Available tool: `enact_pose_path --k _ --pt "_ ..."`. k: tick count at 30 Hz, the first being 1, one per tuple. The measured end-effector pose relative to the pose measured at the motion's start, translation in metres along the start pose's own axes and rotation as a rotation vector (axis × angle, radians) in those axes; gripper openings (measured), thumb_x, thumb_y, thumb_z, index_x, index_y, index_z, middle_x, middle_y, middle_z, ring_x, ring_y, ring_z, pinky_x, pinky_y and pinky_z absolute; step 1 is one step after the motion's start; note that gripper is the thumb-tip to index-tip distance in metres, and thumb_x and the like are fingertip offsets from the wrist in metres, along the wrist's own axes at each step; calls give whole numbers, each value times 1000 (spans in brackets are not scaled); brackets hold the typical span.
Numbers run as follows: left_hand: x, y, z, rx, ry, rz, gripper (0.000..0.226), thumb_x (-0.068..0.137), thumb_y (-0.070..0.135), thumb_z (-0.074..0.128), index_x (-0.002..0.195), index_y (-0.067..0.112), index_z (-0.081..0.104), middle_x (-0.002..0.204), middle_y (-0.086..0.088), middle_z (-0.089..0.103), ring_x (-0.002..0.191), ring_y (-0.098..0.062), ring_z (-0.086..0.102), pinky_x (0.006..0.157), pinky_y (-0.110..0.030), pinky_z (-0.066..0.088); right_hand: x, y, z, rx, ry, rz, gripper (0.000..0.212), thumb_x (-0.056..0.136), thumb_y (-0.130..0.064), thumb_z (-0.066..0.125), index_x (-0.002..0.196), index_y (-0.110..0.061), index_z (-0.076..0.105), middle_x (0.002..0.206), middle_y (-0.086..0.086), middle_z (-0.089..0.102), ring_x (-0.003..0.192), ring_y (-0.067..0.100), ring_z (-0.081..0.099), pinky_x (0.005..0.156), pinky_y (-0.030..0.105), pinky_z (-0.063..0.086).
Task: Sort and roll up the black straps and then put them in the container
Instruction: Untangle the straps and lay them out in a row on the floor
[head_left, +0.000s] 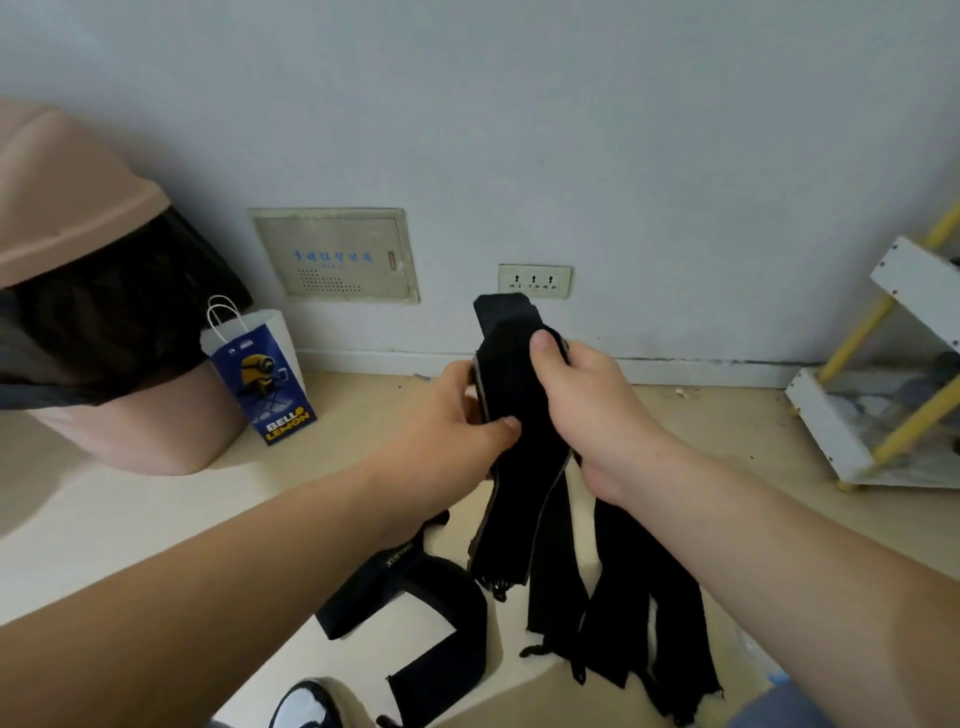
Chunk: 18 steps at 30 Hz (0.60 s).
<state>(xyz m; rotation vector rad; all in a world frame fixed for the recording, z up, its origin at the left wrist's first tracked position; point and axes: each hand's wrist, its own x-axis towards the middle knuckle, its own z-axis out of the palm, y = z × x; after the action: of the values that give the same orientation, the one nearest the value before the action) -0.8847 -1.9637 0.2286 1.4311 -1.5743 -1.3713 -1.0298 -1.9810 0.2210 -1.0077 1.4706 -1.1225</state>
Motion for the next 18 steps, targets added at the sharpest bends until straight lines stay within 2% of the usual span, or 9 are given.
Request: enact_pose_path --k 3,5,8,10,14,16,18 --pt "-4 -7 19 41 -74 -47 19 107 22 58 122 30 68 108 7 79 97 -9 77 90 -30 61 4 -3 -13 149 73 114 37 106 -53 51 112 -22 71 113 5 76 108 28 72 100 49 59" --pt "1 -8 30 14 -67 -38 20 108 24 56 122 30 69 109 7 80 101 -12 77 95 -35 60 6 -5 -22 275 97 208 46 100 -58 54 123 -21 68 121 7 74 111 33 71 101 51 58" --pt "7 -7 51 -42 -25 -28 21 110 23 52 121 28 70 107 4 81 100 -15 78 91 -38 61 14 -2 -42 391 122 298 59 93 -65 58 129 -19 67 125 11 74 108 37 73 97 53 59" --pt "9 -11 65 -18 21 -5 21 110 24 51 121 31 67 105 7 80 97 -11 77 85 -33 62 13 1 -55 357 82 320 50 100 -58 61 124 -16 70 118 13 78 102 36 76 89 47 62" --pt "14 -20 78 -73 85 -44 18 110 22 51 117 28 66 100 7 79 83 -3 76 61 -14 56 8 16 -73 175 -134 264 32 100 -33 71 127 -15 71 114 11 81 100 29 78 80 41 63" --pt "18 -24 80 -104 91 -72 17 109 22 51 116 28 66 100 6 78 84 -6 76 62 -16 58 5 26 -78 62 -149 240 28 99 -26 74 125 -20 70 112 7 81 101 28 77 76 41 62" --pt "21 -32 86 -111 63 -122 17 108 23 51 116 29 65 101 3 78 89 -13 76 73 -28 63 1 38 -81 -72 -146 250 25 98 -24 74 123 -23 70 112 6 81 102 28 77 76 43 64"
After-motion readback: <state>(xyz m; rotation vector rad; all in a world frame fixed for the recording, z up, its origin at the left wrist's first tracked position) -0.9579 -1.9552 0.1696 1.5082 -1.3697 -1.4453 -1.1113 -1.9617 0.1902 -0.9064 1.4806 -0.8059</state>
